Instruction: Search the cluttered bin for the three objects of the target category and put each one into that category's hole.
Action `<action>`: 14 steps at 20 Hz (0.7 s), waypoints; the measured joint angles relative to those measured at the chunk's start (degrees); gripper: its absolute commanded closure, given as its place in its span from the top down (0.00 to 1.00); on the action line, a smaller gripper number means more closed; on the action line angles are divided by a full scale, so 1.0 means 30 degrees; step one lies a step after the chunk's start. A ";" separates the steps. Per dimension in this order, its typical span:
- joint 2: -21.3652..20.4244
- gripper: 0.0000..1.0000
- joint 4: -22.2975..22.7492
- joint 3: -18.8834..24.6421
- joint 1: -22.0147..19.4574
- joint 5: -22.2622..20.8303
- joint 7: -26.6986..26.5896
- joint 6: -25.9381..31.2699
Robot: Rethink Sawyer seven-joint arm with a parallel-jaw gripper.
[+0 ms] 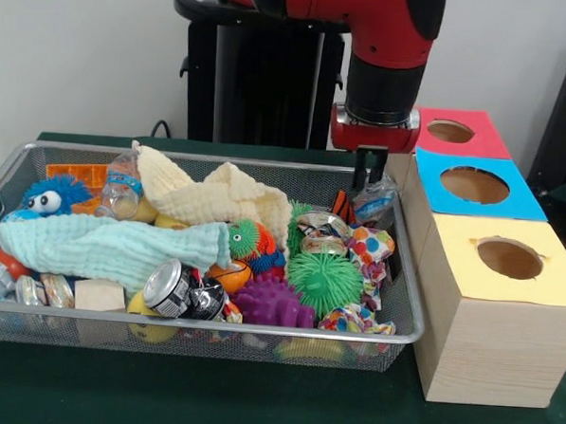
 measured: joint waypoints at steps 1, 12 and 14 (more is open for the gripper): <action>-0.0053 0.00 -0.0003 -0.0102 0.0145 0.0004 0.0000 0.0000; -0.0805 0.00 -0.0011 -0.0785 0.1166 -0.0004 0.0000 0.0465; -0.0986 0.00 -0.0017 -0.0785 0.1174 0.0000 0.0000 0.0729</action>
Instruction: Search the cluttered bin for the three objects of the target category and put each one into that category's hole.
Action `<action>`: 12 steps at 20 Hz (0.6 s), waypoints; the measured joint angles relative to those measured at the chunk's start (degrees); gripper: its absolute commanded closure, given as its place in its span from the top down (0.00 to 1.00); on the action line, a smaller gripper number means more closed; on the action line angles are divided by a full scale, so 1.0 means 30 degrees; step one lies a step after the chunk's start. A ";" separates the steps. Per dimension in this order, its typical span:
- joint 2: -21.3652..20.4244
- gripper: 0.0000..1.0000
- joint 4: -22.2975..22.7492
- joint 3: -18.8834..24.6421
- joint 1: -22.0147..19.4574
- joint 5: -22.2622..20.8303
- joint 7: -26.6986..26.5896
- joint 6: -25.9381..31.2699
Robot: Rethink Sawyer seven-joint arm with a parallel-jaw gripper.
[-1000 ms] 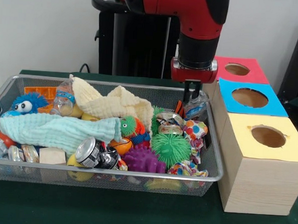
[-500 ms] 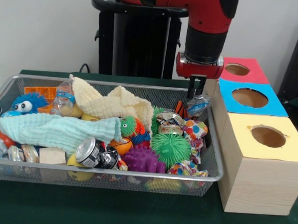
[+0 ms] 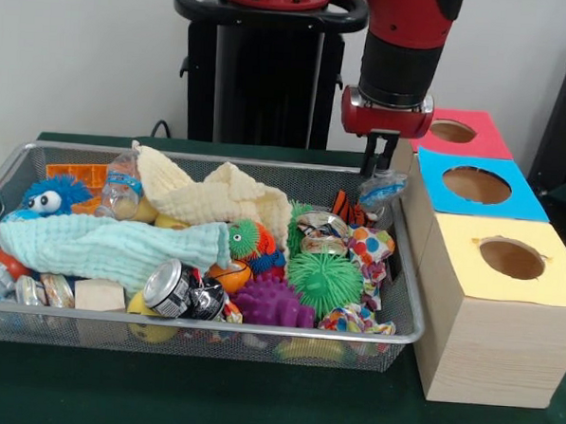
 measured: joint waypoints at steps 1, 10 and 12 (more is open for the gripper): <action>-0.0106 0.00 0.0000 0.0000 -0.0004 0.0000 0.0000 0.0193; -0.0892 0.00 -0.0238 0.0030 -0.0016 0.0122 0.0000 0.1770; -0.1010 0.00 -0.0373 0.0033 -0.0012 0.0184 0.0000 0.2082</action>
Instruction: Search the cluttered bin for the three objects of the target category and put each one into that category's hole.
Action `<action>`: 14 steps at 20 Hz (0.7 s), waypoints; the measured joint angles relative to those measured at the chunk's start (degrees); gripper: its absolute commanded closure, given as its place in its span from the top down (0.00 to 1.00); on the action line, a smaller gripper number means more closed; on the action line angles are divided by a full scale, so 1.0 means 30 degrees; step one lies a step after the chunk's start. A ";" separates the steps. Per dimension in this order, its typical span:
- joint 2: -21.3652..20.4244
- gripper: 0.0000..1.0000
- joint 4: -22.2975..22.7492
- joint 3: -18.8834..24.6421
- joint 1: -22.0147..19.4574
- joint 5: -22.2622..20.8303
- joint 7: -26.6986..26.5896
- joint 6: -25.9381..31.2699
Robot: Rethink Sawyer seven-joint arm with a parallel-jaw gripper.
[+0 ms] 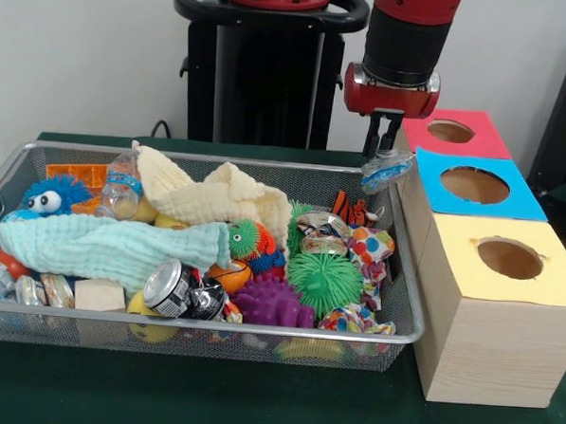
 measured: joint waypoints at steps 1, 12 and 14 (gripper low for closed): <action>-0.0027 0.00 -0.0069 0.0000 -0.0002 0.0016 0.0000 0.0095; -0.0040 0.00 -0.1968 0.0000 0.0043 0.0255 0.0000 0.1657; -0.0035 0.00 -0.2368 0.0000 0.0061 0.0349 0.0000 0.2016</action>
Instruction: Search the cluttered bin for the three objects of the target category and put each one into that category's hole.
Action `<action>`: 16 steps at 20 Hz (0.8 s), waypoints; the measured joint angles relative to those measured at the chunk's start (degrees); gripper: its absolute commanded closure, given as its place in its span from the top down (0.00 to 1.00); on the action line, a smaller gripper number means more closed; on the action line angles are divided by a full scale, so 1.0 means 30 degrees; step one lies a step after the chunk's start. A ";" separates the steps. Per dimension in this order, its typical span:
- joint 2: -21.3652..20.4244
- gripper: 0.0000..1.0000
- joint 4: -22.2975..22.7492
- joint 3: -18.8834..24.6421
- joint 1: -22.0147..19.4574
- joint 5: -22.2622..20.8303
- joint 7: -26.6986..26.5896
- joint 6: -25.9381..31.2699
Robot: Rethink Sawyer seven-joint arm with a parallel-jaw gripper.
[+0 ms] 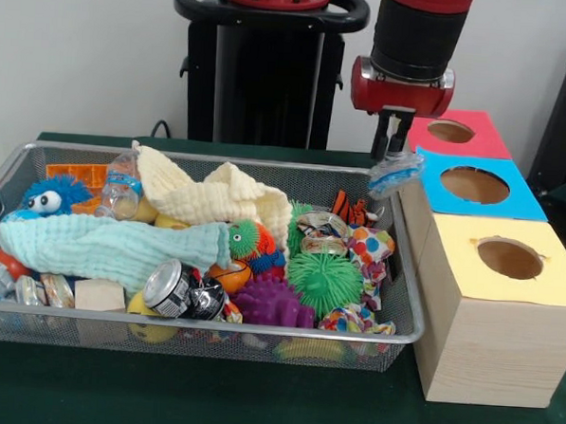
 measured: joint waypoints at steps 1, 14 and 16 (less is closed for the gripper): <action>0.0000 0.00 -0.0262 0.0003 0.0022 0.0067 0.0000 0.0237; 0.0012 0.00 -0.3231 0.0000 0.0905 0.1017 0.0000 0.2734; 0.0012 0.00 -0.3495 -0.0003 0.1129 0.1165 0.0000 0.2837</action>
